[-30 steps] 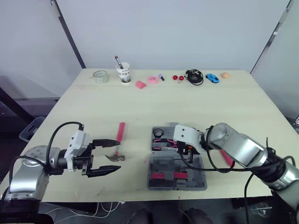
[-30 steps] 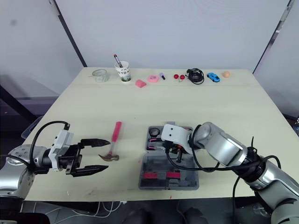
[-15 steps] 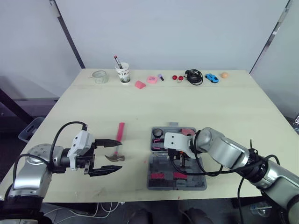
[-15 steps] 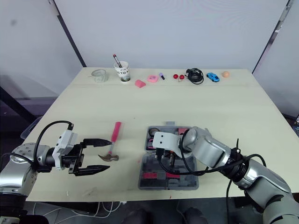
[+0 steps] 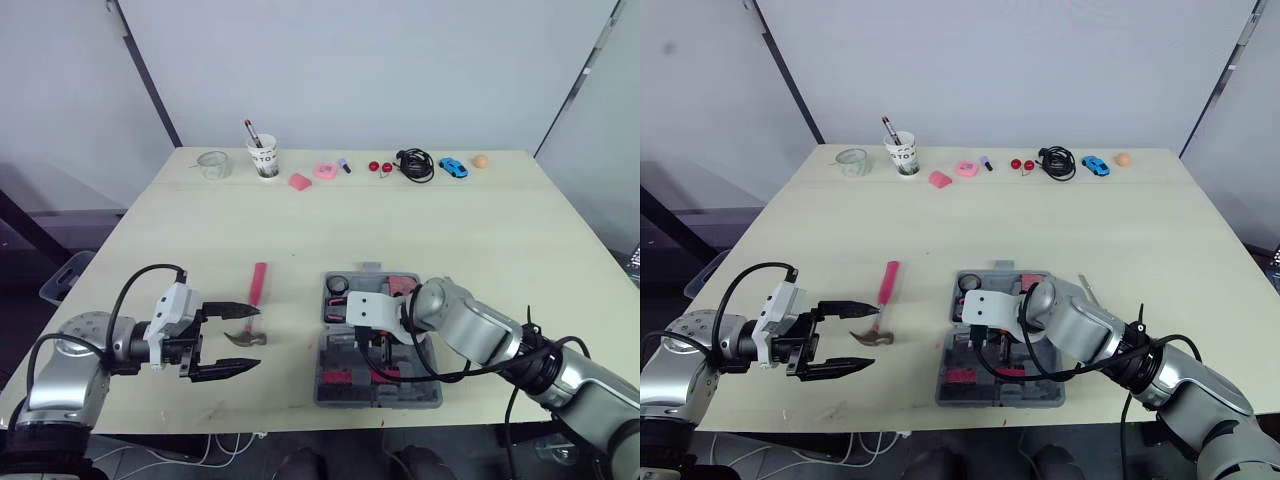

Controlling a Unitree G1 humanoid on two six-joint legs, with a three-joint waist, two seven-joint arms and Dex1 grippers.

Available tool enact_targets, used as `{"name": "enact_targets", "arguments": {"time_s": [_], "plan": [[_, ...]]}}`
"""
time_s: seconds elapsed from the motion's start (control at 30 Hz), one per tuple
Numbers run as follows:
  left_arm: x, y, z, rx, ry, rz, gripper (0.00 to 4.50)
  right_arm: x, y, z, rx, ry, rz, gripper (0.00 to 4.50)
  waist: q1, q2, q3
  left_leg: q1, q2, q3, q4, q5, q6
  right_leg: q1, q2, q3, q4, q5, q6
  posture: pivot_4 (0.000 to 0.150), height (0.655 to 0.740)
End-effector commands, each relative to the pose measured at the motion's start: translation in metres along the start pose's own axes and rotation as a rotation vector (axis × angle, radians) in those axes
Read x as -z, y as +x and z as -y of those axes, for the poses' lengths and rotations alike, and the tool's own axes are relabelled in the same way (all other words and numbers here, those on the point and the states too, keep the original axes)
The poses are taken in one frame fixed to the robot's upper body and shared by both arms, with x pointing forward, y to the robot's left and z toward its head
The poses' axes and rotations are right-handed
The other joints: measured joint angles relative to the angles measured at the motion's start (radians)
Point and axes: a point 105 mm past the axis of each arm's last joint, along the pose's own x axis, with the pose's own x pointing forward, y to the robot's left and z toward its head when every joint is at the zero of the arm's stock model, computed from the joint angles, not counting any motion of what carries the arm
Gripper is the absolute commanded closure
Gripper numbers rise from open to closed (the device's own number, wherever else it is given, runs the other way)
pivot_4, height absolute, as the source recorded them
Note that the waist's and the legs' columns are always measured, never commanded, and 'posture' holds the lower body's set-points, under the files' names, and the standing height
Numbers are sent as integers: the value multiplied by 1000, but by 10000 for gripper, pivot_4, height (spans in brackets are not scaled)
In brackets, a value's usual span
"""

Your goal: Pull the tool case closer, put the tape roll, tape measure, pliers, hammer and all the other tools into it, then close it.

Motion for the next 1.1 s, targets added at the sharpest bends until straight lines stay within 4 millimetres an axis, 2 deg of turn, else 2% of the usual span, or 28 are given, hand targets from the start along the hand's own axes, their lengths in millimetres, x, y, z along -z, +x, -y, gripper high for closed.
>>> {"name": "enact_targets", "arguments": {"time_s": [0.03,0.8,0.87,0.9,1.03,1.1], "plan": [[-8,0,1,7,44,2,0,-6,-3,2,10,-30,24,44459,0,0,0,0,0,0,0,0,0,0,0,0,0,0,0,1500,7400],[-5,3,2,7,42,-1,0,-8,5,7,34,-36,47,44459,0,0,0,0,0,0,0,0,0,0,0,0,1,0,0,1500,7400],[-5,4,3,7,42,-1,0,-9,4,7,30,-39,47,35617,0,0,0,0,0,0,0,0,0,0,0,0,1,0,0,1500,7400],[-5,4,3,7,41,-1,0,-9,3,7,33,-41,49,33386,0,0,0,0,0,0,0,0,0,0,0,0,1,0,0,1500,7400],[-5,4,3,3,35,7,0,-11,0,4,15,-27,66,14240,0,0,0,0,0,0,0,0,0,0,0,0,1,0,0,1500,7400],[-5,4,3,1,30,12,0,-11,-2,5,17,-28,68,14240,0,0,0,0,0,0,0,0,0,0,0,0,2,0,0,1500,7400]]}}
